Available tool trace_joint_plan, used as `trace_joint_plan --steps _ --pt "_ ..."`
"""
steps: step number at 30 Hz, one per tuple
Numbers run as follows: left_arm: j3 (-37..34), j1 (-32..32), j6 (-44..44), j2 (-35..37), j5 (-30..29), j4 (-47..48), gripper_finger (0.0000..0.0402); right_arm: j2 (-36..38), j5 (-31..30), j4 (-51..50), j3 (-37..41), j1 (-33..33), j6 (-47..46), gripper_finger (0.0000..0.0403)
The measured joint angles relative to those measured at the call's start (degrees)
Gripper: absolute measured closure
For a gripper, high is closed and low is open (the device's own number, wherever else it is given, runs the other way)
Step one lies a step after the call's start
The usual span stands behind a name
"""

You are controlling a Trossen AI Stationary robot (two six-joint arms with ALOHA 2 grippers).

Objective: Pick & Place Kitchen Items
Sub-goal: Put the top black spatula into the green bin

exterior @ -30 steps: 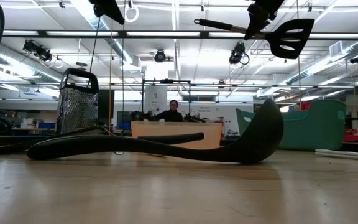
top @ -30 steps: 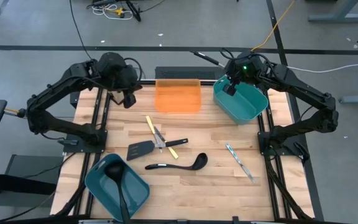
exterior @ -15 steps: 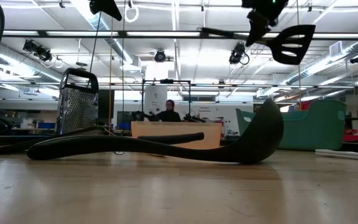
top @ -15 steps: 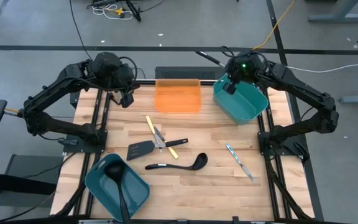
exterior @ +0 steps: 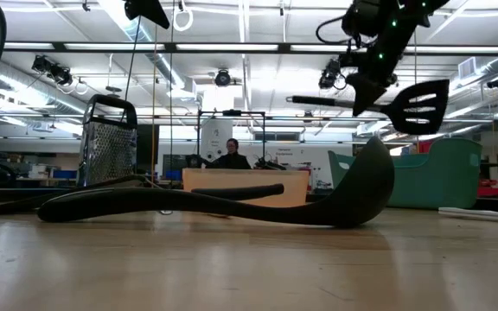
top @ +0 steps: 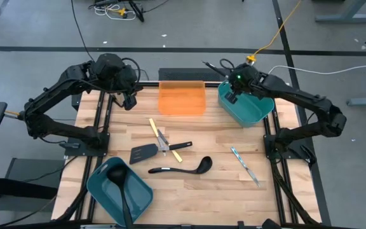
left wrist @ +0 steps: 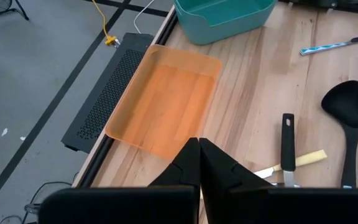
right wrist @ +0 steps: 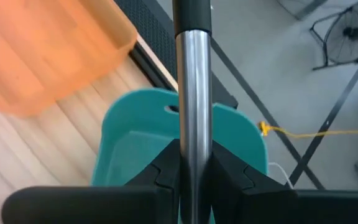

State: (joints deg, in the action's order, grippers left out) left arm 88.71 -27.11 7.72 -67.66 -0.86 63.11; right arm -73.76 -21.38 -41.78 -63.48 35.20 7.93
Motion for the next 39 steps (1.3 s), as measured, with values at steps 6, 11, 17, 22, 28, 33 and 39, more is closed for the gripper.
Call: trace_joint_plan --steps 6,11,17,22,28,33,39 --pt "0.0 0.0 -0.5 0.0 0.0 0.0 0.0401 0.0 0.1 2.1 3.6 1.0 -1.6 0.0344" --pt "0.0 0.0 -1.3 0.0 0.0 0.0 0.04 0.0 2.9 1.8 5.0 1.0 -3.0 0.0344" --pt "0.0 0.0 -1.7 0.0 0.0 0.0 0.04 0.0 3.4 0.9 7.3 1.0 -4.5 0.0344" --pt "0.0 0.0 -2.6 0.0 0.0 0.0 0.04 0.0 2.9 1.1 8.4 1.1 -4.1 0.0344" --pt "0.0 0.0 -2.8 0.0 0.0 0.0 0.04 0.0 3.0 1.2 10.0 1.1 -4.0 0.0344" --pt "0.0 0.0 -3.2 0.0 0.0 0.0 0.04 0.0 3.0 1.4 11.3 1.1 -4.0 0.0344" --pt "0.0 0.0 -4.1 0.0 0.0 0.0 0.04 0.0 3.0 2.3 11.4 1.1 -4.0 0.0344"
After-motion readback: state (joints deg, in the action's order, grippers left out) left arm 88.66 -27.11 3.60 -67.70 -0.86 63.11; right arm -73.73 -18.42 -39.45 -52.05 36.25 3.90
